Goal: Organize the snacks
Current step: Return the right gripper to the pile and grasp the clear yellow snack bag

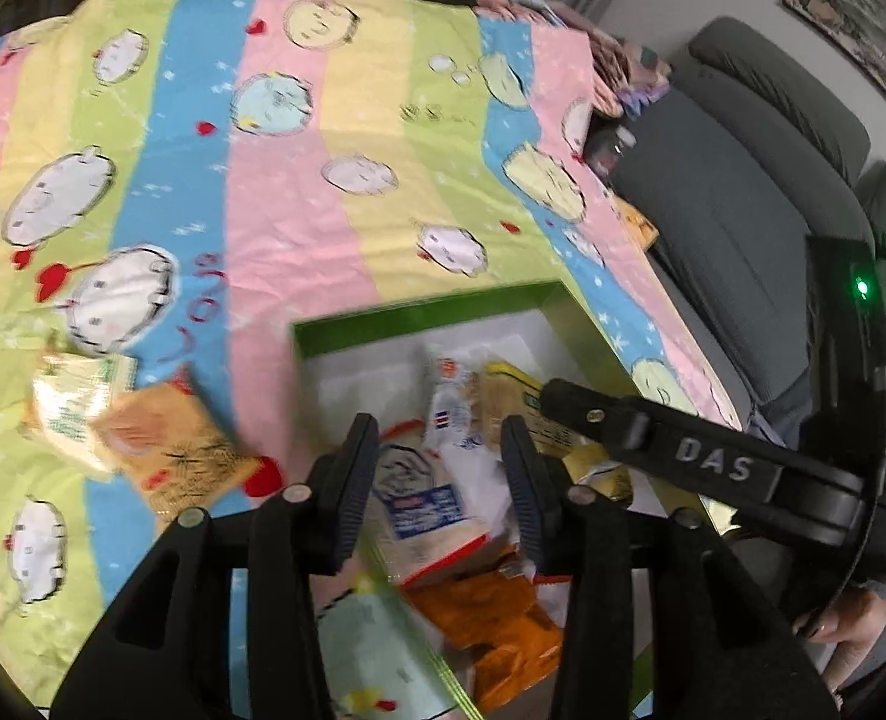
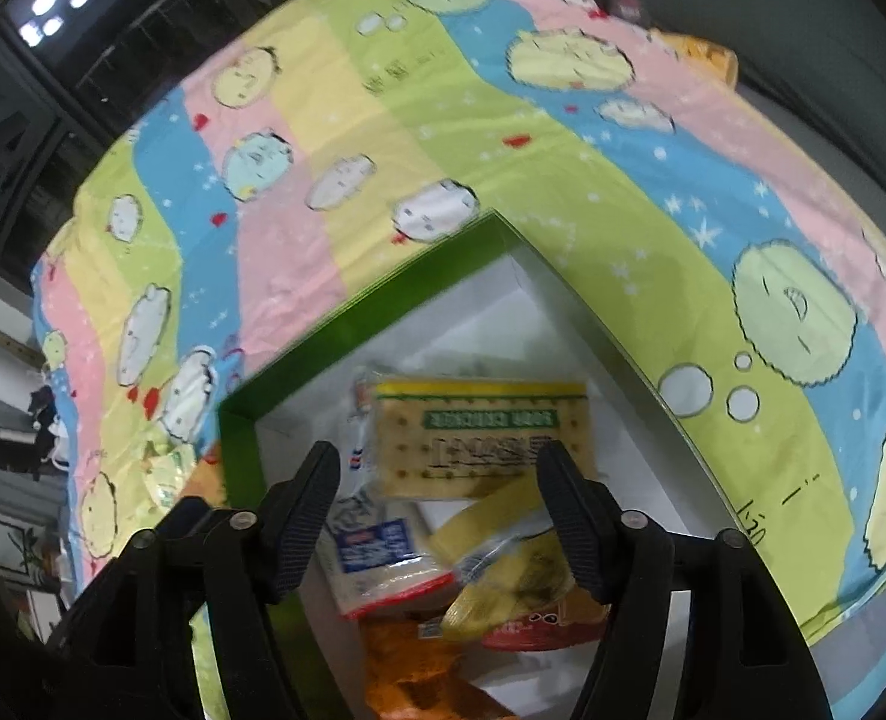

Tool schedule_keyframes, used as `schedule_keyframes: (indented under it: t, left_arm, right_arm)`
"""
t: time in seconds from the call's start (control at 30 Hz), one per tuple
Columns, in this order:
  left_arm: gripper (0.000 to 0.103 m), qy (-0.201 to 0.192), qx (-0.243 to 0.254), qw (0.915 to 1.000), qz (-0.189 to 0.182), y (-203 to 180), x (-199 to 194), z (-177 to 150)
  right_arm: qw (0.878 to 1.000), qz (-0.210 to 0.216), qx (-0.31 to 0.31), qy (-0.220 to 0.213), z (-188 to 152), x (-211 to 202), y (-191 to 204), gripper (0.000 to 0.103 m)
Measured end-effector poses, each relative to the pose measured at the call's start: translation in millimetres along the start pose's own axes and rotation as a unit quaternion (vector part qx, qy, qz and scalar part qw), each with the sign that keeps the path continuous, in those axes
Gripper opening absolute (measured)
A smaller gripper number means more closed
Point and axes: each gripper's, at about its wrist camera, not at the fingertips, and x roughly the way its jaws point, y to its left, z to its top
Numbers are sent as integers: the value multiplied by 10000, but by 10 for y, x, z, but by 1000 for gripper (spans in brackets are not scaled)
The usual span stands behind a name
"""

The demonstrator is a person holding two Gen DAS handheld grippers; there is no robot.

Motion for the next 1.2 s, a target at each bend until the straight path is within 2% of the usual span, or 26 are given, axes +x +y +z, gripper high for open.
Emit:
schedule_keyframes:
  t: [0.1,0.17,0.2,0.33,0.47,0.6,0.77,0.97,1.2]
  left_arm:
    - [52,-176,-82,9997,146,164,-174,4]
    - [63,-325,-191,9988,306,325,-305,10]
    - [64,-388,-250,9982,372,407,-359,6]
    - [74,-627,-745,9931,647,870,-595,9]
    - [78,-720,-1303,9848,891,1306,-757,-54]
    - [81,-694,-1623,9781,1106,1596,-841,-174]
    - [81,-650,-1911,9726,1151,1865,-867,-235]
    - [81,-504,-2105,9699,1111,2076,-721,-253]
    - [80,-92,-2400,9660,958,2305,-343,-300]
  right_arm:
    - [9997,128,-148,-176,-15,-96,112,69]
    - [9991,190,-236,-292,-23,-148,182,70]
    - [9986,245,-295,-362,-31,-183,234,72]
    - [9955,575,-512,-546,-61,-270,418,77]
    - [9900,1023,-763,-605,-101,-294,670,80]
    - [9855,1223,-1034,-553,-142,-227,967,83]
    - [9778,1457,-1493,-206,-211,8,1471,84]
    - [9680,1287,-2119,386,-212,451,2030,84]
    - [9533,1225,-2553,1050,-195,1084,2503,84]
